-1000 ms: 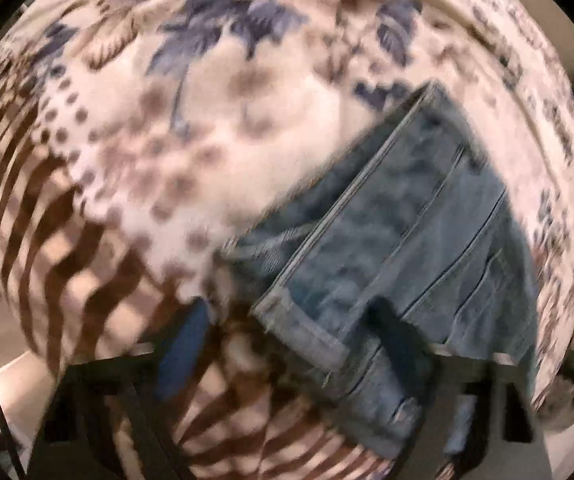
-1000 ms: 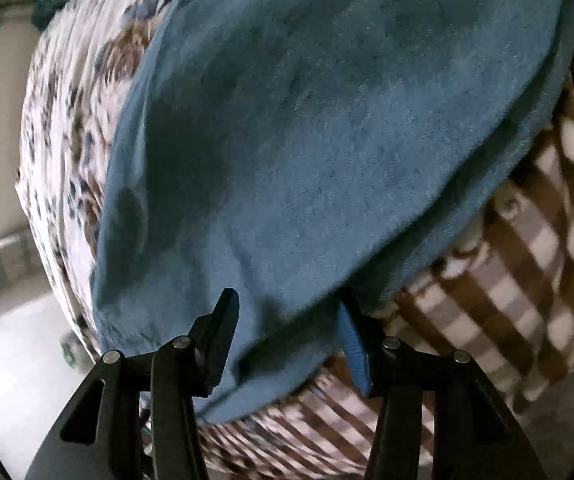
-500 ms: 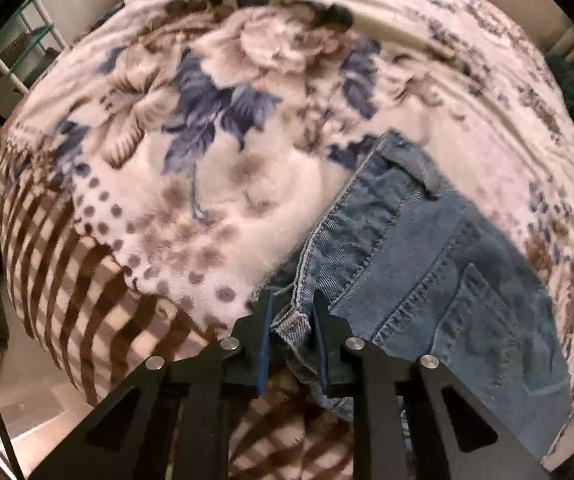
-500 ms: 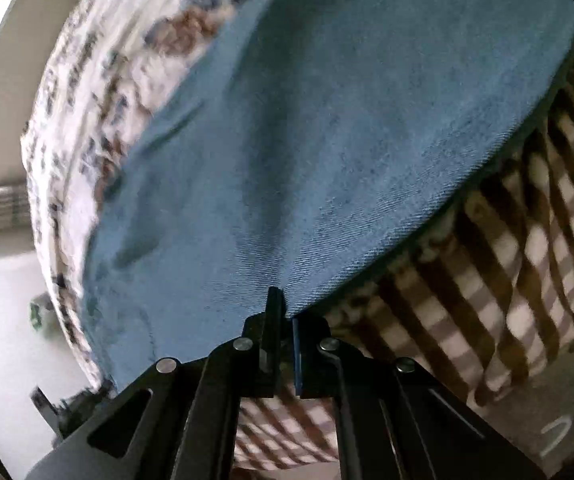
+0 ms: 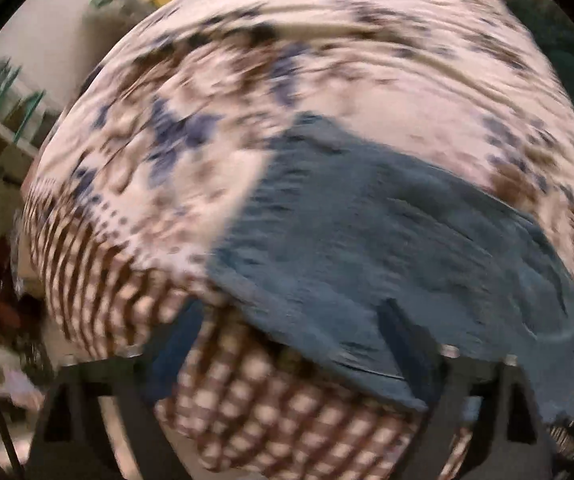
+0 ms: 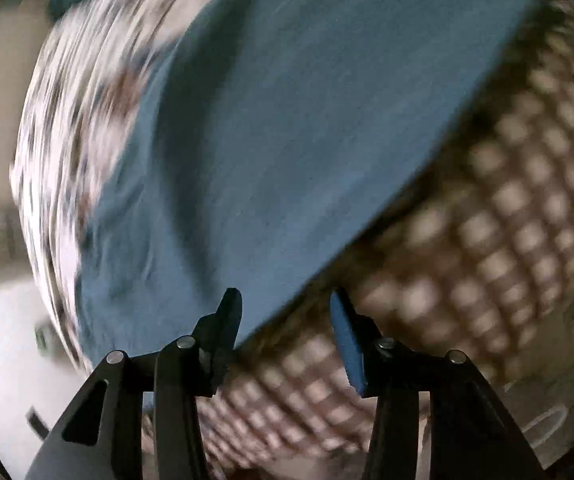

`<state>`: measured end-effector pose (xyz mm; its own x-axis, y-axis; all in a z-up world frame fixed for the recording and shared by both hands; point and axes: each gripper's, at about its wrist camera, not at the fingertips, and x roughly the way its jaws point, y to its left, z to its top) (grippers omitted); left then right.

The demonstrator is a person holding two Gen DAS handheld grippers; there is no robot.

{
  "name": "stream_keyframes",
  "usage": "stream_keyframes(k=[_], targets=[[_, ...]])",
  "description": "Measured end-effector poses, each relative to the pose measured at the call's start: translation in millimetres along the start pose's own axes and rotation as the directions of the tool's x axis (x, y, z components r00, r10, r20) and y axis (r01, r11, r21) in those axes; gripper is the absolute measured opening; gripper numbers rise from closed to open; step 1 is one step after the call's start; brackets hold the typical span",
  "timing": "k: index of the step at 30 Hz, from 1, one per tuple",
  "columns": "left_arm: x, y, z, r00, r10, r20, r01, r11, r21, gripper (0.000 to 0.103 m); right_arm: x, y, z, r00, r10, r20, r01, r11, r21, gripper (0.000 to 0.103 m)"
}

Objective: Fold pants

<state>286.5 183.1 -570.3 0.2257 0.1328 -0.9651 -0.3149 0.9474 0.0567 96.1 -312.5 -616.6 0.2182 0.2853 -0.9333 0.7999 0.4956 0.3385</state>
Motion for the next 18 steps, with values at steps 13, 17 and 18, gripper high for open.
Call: stream_keyframes(k=[13, 17, 18], targets=[[14, -154, -17, 0.994, 0.082, -0.07, -0.065, 0.973, 0.22, 0.092, 2, -51, 104, 0.985, -0.167, -0.031, 0.168, 0.986, 0.022, 0.022], [18, -150, -2, 0.99, 0.129, -0.057, -0.117, 0.976, 0.186, 0.092, -11, 6, 112, 0.963, -0.21, -0.17, 0.179, 0.967, -0.184, 0.026], [20, -149, 1, 0.988, 0.144, -0.055, -0.132, 0.975, 0.18, 0.092, -17, 32, 109, 0.964, -0.209, -0.166, 0.16, 0.951, -0.266, 0.03]])
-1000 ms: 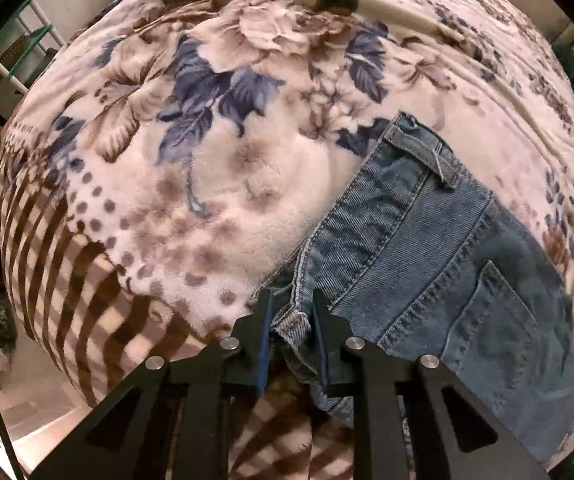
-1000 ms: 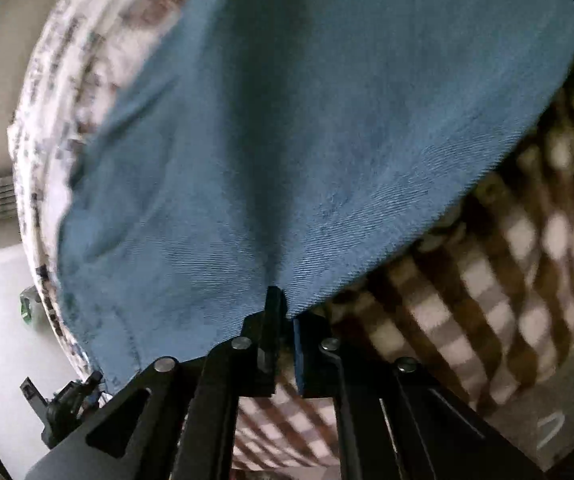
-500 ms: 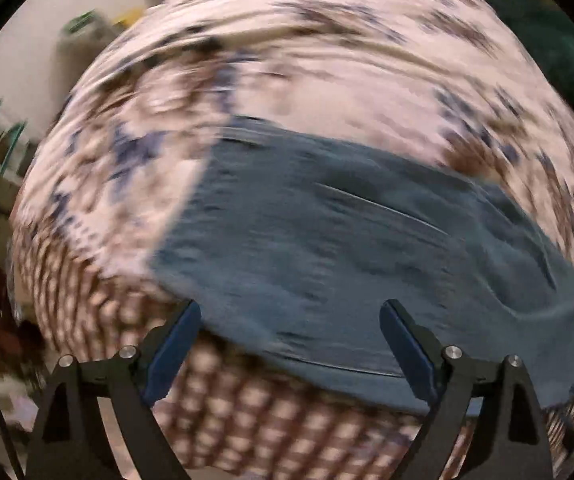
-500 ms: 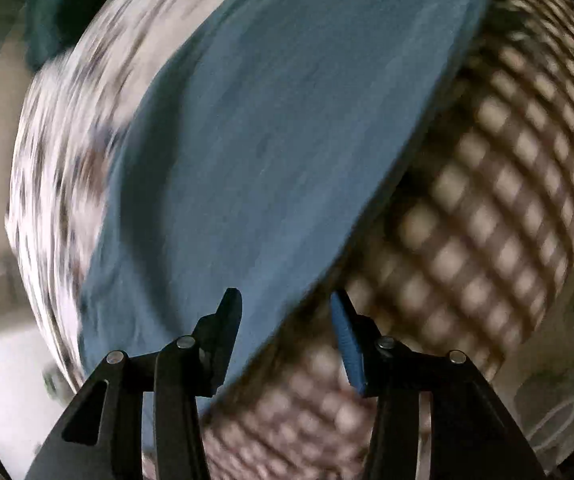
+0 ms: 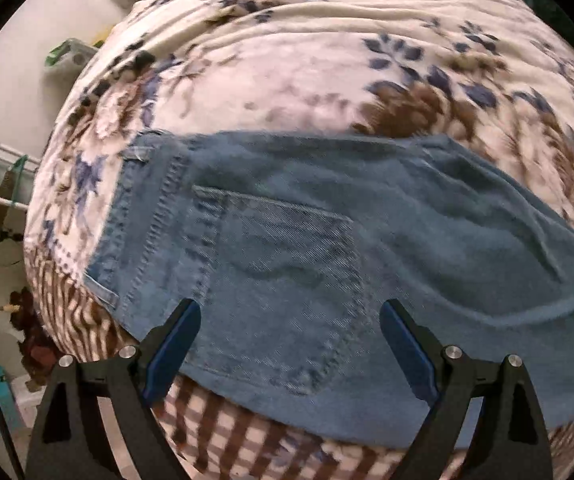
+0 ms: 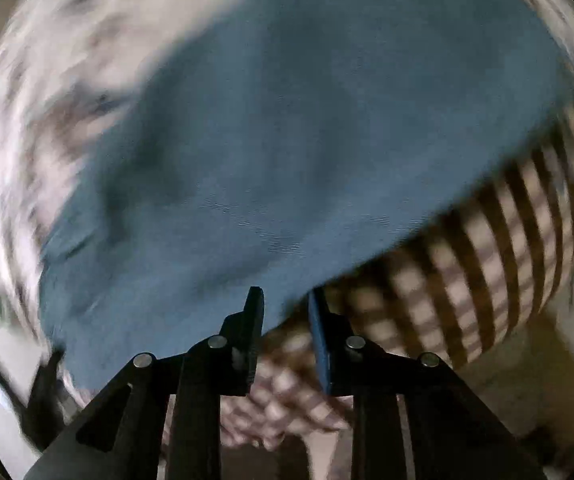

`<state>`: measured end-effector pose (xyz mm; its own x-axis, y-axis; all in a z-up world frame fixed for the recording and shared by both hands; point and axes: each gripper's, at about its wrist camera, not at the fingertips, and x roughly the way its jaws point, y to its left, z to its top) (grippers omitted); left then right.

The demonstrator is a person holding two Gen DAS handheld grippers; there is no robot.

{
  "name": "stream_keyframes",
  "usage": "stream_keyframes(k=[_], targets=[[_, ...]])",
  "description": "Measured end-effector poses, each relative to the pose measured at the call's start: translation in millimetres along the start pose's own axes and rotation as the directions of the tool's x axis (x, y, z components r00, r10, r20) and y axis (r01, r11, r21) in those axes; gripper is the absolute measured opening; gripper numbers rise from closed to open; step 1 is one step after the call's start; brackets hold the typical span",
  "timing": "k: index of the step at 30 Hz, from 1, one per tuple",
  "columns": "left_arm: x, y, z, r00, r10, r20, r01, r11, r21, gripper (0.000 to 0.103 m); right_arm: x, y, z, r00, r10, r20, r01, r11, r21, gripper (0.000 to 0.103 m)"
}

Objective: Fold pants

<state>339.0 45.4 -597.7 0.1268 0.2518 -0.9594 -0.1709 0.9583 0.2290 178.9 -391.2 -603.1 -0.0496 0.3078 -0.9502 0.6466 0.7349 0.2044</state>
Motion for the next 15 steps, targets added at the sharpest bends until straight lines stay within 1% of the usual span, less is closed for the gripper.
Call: stream_keyframes(k=[1, 2, 3, 4, 6, 7, 8, 9, 10, 12, 13, 14, 15], targets=[[4, 3, 6, 1.0, 0.026, -0.003, -0.026, 1.0, -0.015, 0.092, -8, 26, 2, 1.0, 0.01, -0.001, -0.01, 0.997, -0.081, 0.038], [7, 6, 10, 0.999, 0.036, -0.007, -0.036, 0.999, -0.023, 0.092, -12, 46, 4, 0.999, 0.033, -0.009, -0.034, 0.99, -0.134, 0.043], [10, 7, 13, 0.999, 0.047, -0.011, -0.047, 0.998, -0.03, 0.092, -13, 74, 8, 0.996, 0.075, -0.038, -0.081, 0.979, -0.189, 0.055], [14, 9, 19, 0.998, 0.063, -0.017, -0.063, 0.997, -0.038, 0.092, -7, 111, 17, 0.988, 0.126, -0.086, -0.144, 0.959, -0.244, 0.061], [22, 12, 31, 0.997, 0.072, -0.024, -0.072, 0.997, -0.041, 0.092, 11, 169, 31, 0.969, 0.19, -0.158, -0.232, 0.921, -0.315, 0.061], [27, 13, 37, 0.996, 0.078, -0.034, -0.08, 0.996, -0.035, 0.092, 29, 211, 38, 0.961, 0.185, -0.205, -0.25, 0.899, -0.361, 0.061], [33, 14, 44, 0.995, 0.086, -0.042, -0.087, 0.996, -0.028, 0.092, 45, 245, 49, 0.96, 0.17, -0.223, -0.25, 0.88, -0.404, 0.061], [38, 17, 50, 0.995, 0.087, -0.046, -0.088, 0.996, -0.026, 0.092, 56, 265, 52, 0.96, 0.157, -0.231, -0.246, 0.867, -0.434, 0.061], [40, 18, 53, 0.995, 0.086, -0.047, -0.087, 0.996, -0.028, 0.092, 75, 295, 63, 0.96, 0.126, -0.249, -0.235, 0.847, -0.476, 0.061], [46, 23, 60, 0.996, 0.07, -0.055, -0.073, 0.997, -0.036, 0.092, 105, 334, 76, 0.952, 0.08, -0.294, -0.228, 0.828, -0.512, 0.061], [51, 27, 64, 0.996, 0.051, -0.069, -0.054, 0.998, -0.041, 0.092, 123, 350, 80, 0.946, 0.031, -0.322, -0.211, 0.814, -0.542, 0.061], [53, 28, 65, 0.996, 0.039, -0.075, -0.042, 0.998, -0.043, 0.092, 139, 355, 80, 0.94, -0.025, -0.341, -0.186, 0.799, -0.572, 0.061], [55, 28, 66, 0.996, 0.028, -0.079, -0.032, 0.999, -0.044, 0.092, 153, 362, 81, 0.934, -0.098, -0.345, -0.14, 0.786, -0.602, 0.057]])
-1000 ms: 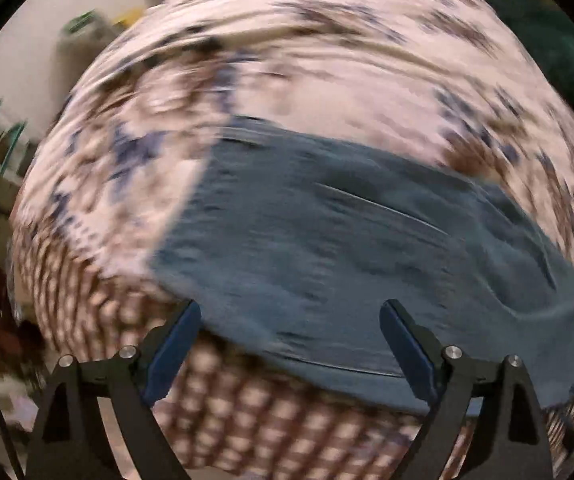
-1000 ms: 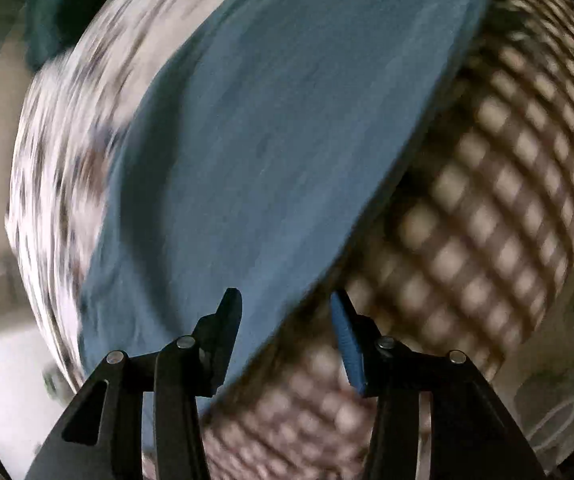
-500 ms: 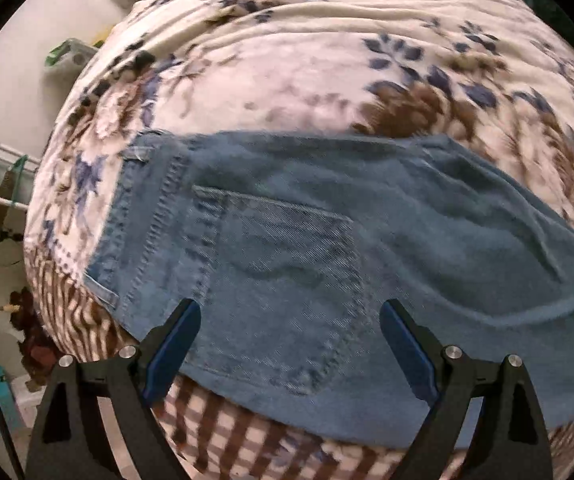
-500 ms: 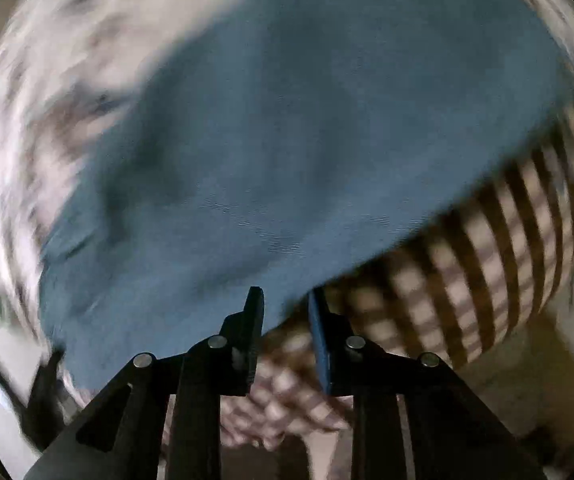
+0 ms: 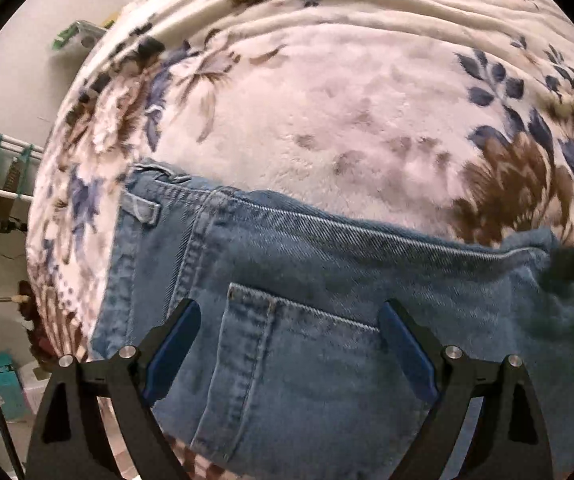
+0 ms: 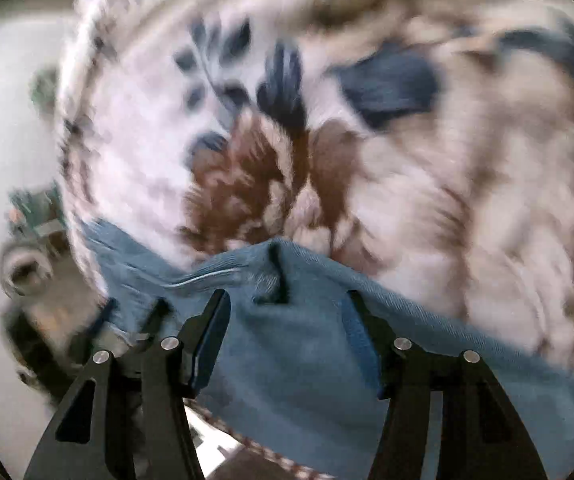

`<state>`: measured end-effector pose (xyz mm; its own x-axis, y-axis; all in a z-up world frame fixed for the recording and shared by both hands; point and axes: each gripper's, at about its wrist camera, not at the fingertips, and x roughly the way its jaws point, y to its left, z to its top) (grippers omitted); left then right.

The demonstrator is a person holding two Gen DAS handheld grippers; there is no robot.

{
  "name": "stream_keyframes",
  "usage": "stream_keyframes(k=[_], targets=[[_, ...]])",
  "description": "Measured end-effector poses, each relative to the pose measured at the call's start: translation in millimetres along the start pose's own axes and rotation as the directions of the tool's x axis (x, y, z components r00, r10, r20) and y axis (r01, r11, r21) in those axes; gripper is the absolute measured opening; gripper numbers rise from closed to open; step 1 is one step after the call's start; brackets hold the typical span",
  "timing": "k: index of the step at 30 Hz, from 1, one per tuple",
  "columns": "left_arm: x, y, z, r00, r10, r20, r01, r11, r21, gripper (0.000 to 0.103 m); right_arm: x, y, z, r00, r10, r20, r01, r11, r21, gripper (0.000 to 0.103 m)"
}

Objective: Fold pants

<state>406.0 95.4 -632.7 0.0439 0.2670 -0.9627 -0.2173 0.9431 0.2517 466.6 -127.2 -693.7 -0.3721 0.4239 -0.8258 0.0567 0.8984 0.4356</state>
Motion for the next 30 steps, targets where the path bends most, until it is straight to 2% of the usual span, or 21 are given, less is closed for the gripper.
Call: stream_keyframes(k=[2, 3, 4, 8, 10, 11, 13, 14, 15, 17, 19, 22, 24, 25, 27, 30], targets=[[4, -1, 1, 1.0, -0.016, -0.008, 0.016, 1.0, 0.013, 0.092, 5, 2, -1, 0.999, -0.015, -0.03, 0.014, 0.999, -0.042, 0.028], [6, -1, 1, 1.0, -0.024, -0.013, 0.024, 1.0, 0.017, 0.092, 4, 1, -3, 0.999, 0.011, -0.043, -0.014, 0.999, -0.052, 0.013], [7, -1, 1, 0.999, -0.032, -0.017, 0.033, 0.999, 0.017, 0.092, 2, 0, -8, 0.996, 0.051, -0.068, -0.055, 0.997, -0.053, 0.012], [13, 2, 2, 0.997, -0.067, -0.035, 0.067, 0.998, 0.007, 0.092, 0, -2, -21, 0.978, 0.135, -0.157, -0.151, 0.984, -0.094, 0.013], [15, 2, 2, 0.996, -0.077, -0.043, 0.077, 0.997, 0.004, 0.092, 4, -10, -10, 0.976, 0.156, -0.151, -0.167, 0.984, -0.061, 0.016], [16, 1, 3, 0.996, -0.077, -0.046, 0.078, 0.997, 0.006, 0.092, 5, -15, -5, 0.976, 0.165, -0.141, -0.173, 0.984, -0.045, 0.019], [19, 1, 3, 0.996, -0.079, -0.05, 0.08, 0.997, 0.013, 0.092, 10, -26, 10, 0.968, 0.22, -0.12, -0.22, 0.975, 0.015, 0.034], [19, 1, 3, 0.996, -0.079, -0.05, 0.08, 0.997, 0.016, 0.092, 16, -29, 16, 0.955, 0.273, -0.118, -0.269, 0.962, 0.046, 0.035], [19, 0, 2, 0.996, -0.078, -0.049, 0.079, 0.997, 0.022, 0.092, 21, -28, 20, 0.938, 0.321, -0.128, -0.315, 0.947, 0.067, 0.042], [22, 2, 6, 0.996, -0.08, -0.048, 0.082, 0.996, 0.031, 0.092, 24, -28, 24, 0.942, 0.309, -0.132, -0.303, 0.951, 0.067, 0.04], [23, 2, 6, 0.995, -0.09, -0.048, 0.092, 0.995, 0.035, 0.092, 13, -33, 21, 0.937, 0.319, -0.145, -0.312, 0.948, 0.069, 0.015], [25, 5, 7, 0.993, -0.105, -0.045, 0.107, 0.994, 0.033, 0.093, -16, -52, 17, 0.925, 0.376, -0.063, -0.367, 0.923, 0.112, 0.014], [26, 7, 8, 0.994, -0.102, -0.048, 0.103, 0.994, 0.033, 0.093, -33, -66, 15, 0.939, 0.344, -0.008, -0.341, 0.934, 0.111, 0.013], [27, 7, 8, 0.994, -0.099, -0.05, 0.1, 0.995, 0.031, 0.093, -32, -60, 16, 0.946, 0.325, -0.005, -0.323, 0.941, 0.099, 0.014], [26, 7, 8, 0.994, -0.098, -0.051, 0.1, 0.995, 0.028, 0.093, -33, -58, 16, 0.941, 0.334, -0.059, -0.329, 0.941, 0.086, 0.015], [22, 12, 10, 0.992, -0.108, -0.063, 0.11, 0.994, 0.019, 0.093, -32, -41, 17, 0.961, 0.264, -0.082, -0.263, 0.964, 0.026, 0.041]])
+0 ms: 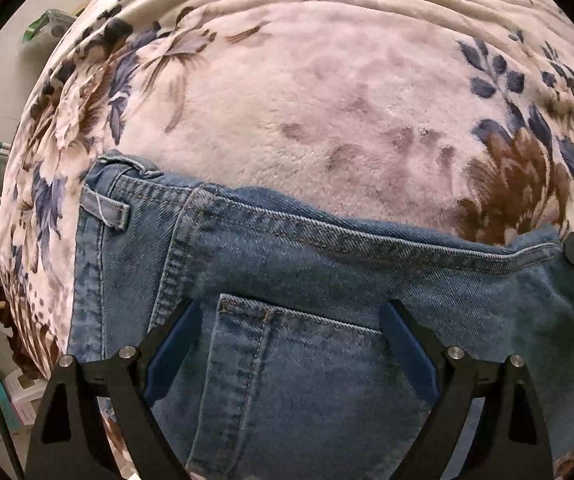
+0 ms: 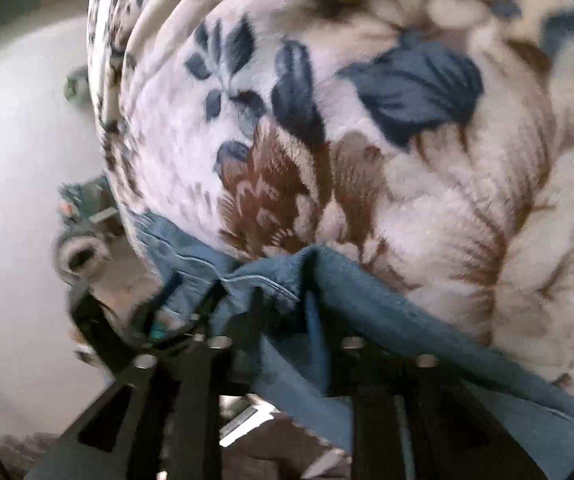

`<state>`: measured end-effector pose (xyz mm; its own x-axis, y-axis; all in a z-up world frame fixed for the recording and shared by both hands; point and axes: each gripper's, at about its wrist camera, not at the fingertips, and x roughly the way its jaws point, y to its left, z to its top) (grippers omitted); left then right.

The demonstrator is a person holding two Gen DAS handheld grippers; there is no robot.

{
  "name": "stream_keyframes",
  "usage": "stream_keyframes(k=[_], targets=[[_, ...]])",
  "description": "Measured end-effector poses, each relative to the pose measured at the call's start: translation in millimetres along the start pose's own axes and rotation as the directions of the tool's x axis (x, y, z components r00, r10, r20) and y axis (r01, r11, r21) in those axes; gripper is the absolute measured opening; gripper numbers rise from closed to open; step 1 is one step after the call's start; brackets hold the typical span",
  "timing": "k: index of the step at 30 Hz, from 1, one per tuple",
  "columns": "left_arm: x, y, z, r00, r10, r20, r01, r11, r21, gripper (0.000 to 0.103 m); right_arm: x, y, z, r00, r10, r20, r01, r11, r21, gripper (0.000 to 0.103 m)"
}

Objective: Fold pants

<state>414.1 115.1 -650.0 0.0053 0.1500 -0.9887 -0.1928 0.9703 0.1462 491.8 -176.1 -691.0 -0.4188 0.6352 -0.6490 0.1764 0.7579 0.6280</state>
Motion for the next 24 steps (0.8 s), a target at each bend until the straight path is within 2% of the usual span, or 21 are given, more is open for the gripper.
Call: stream_keyframes(k=[1, 6, 7, 8, 9, 11, 13, 15, 18, 20, 21, 22, 23, 24], targets=[[-2, 1, 0, 1.0, -0.006, -0.005, 0.006, 1.0, -0.007, 0.093, 16, 14, 0, 1.0, -0.009, -0.001, 0.009, 1.0, -0.011, 0.048], [-21, 10, 2, 0.999, -0.041, 0.016, 0.041, 0.999, -0.033, 0.093, 26, 40, -5, 0.998, -0.064, -0.018, 0.061, 0.993, -0.105, 0.049], [-26, 9, 3, 0.999, -0.049, 0.024, 0.05, 0.998, -0.035, 0.093, 36, 47, -10, 0.995, -0.093, -0.027, 0.088, 0.986, -0.142, 0.046], [-29, 9, 4, 0.998, -0.058, 0.029, 0.059, 0.998, -0.037, 0.093, 39, 44, -14, 0.991, -0.132, -0.032, 0.125, 0.979, -0.162, 0.037], [-32, 8, 5, 0.997, -0.067, 0.034, 0.068, 0.997, -0.038, 0.093, 46, 46, -17, 0.979, -0.2, -0.035, 0.19, 0.965, -0.18, 0.003], [-35, 2, 9, 0.996, -0.073, 0.044, 0.074, 0.997, -0.025, 0.093, 42, 43, -20, 0.968, -0.251, 0.017, 0.25, 0.956, -0.151, 0.002], [-35, -6, 18, 0.996, -0.076, 0.05, 0.077, 0.997, -0.009, 0.093, 32, 37, -19, 0.964, -0.256, 0.078, 0.262, 0.961, -0.089, 0.002], [-33, -13, 25, 0.995, -0.076, 0.066, 0.075, 0.997, 0.019, 0.093, 35, 29, -18, 0.965, -0.246, 0.087, 0.251, 0.967, -0.048, 0.002], [-19, -27, 37, 0.997, -0.032, 0.076, 0.027, 0.998, 0.062, 0.093, 38, 18, -16, 0.964, -0.25, 0.091, 0.254, 0.967, -0.032, 0.003], [-4, -34, 44, 0.999, 0.002, 0.047, -0.007, 0.995, 0.095, 0.093, 34, 9, -16, 0.965, -0.236, 0.111, 0.239, 0.971, -0.015, 0.009], [-4, -34, 47, 0.999, 0.001, 0.043, -0.005, 0.995, 0.095, 0.093, 25, 4, -19, 0.966, -0.226, 0.127, 0.228, 0.974, 0.003, 0.021], [-8, -31, 49, 0.998, -0.012, 0.055, 0.007, 0.996, 0.09, 0.093, 12, 1, -27, 0.958, -0.229, 0.175, 0.228, 0.973, 0.022, 0.035], [-12, -30, 49, 0.998, -0.021, 0.068, 0.014, 0.996, 0.091, 0.093, 1, -1, -35, 0.951, -0.224, 0.213, 0.224, 0.974, 0.026, 0.041], [-15, -28, 49, 0.997, -0.024, 0.077, 0.016, 0.995, 0.096, 0.093, -13, -3, -46, 0.939, -0.219, 0.264, 0.219, 0.975, 0.029, 0.055]])
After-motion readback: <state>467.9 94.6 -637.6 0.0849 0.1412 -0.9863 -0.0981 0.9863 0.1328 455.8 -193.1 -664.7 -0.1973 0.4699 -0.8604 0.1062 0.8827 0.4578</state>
